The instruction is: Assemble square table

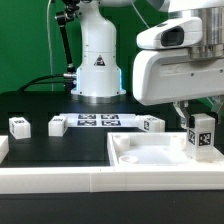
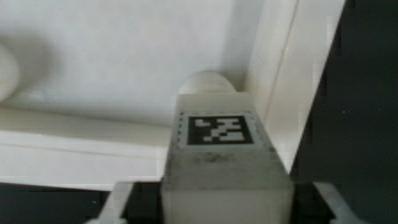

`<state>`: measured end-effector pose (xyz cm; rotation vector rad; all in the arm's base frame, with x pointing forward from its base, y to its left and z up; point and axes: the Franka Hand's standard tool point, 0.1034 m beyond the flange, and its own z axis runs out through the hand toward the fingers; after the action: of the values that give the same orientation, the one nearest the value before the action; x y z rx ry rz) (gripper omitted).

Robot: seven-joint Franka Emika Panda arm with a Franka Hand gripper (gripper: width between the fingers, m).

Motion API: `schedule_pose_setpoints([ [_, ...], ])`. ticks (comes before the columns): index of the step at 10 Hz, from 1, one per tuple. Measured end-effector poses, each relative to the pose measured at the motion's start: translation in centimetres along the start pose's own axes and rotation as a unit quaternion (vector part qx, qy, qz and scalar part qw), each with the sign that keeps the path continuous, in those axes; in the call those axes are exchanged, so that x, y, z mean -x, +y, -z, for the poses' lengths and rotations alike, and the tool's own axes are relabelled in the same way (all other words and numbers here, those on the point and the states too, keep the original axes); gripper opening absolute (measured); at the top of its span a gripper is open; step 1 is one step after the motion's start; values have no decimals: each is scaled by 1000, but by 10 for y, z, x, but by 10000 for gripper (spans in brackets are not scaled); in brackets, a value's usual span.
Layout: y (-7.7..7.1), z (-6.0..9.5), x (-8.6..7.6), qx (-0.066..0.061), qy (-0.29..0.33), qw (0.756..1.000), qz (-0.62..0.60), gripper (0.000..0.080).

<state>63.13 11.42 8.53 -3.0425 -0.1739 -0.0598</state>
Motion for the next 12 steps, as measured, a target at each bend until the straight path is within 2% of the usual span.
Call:
schedule_pose_setpoints([
  [3,0,0,1,0,3,988,-152,288],
  [5,1,0,1,0,3,971,-237,290],
  [7,0,-1,2,0,2,944,-331,290],
  [11,-4,-2,3,4,2,853,-521,290],
  [12,-4,-2,3,4,2,838,-546,290],
])
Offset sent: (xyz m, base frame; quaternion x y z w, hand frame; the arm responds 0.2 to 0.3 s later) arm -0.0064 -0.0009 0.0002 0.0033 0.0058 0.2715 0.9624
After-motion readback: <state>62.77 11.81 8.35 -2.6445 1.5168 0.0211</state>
